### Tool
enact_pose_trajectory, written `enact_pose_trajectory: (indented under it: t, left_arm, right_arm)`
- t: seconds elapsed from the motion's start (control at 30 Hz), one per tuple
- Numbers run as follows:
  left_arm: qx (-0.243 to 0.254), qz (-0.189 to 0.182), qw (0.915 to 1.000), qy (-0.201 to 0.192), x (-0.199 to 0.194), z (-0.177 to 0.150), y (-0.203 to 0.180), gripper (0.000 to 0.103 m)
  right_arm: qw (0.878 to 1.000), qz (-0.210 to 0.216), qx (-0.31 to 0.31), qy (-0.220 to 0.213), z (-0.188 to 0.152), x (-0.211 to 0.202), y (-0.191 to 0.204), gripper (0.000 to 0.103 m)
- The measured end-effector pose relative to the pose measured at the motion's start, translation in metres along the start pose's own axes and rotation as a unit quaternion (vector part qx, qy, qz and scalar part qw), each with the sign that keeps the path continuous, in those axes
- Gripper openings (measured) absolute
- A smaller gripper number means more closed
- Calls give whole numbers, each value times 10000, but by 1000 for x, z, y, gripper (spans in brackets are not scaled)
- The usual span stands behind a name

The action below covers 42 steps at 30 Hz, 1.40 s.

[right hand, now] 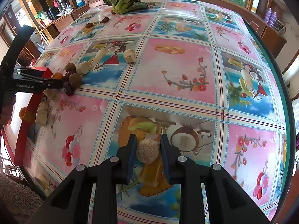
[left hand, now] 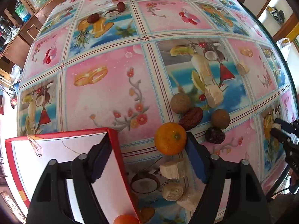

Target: Organize fruits

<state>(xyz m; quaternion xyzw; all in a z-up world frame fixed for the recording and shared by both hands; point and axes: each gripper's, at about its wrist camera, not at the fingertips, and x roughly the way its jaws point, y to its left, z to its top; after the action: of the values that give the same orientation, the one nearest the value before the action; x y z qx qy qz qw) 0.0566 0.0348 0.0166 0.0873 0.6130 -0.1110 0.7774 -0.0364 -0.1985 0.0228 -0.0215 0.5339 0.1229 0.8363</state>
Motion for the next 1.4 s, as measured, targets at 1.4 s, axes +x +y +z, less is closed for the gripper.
enact_pose_trajectory:
  t: [1.4]
  left_arm:
    - [1330,-1006,9854,-346,-20,12,21,51]
  right_arm:
    - [9992,94,337,-186,-16,-24,18,24]
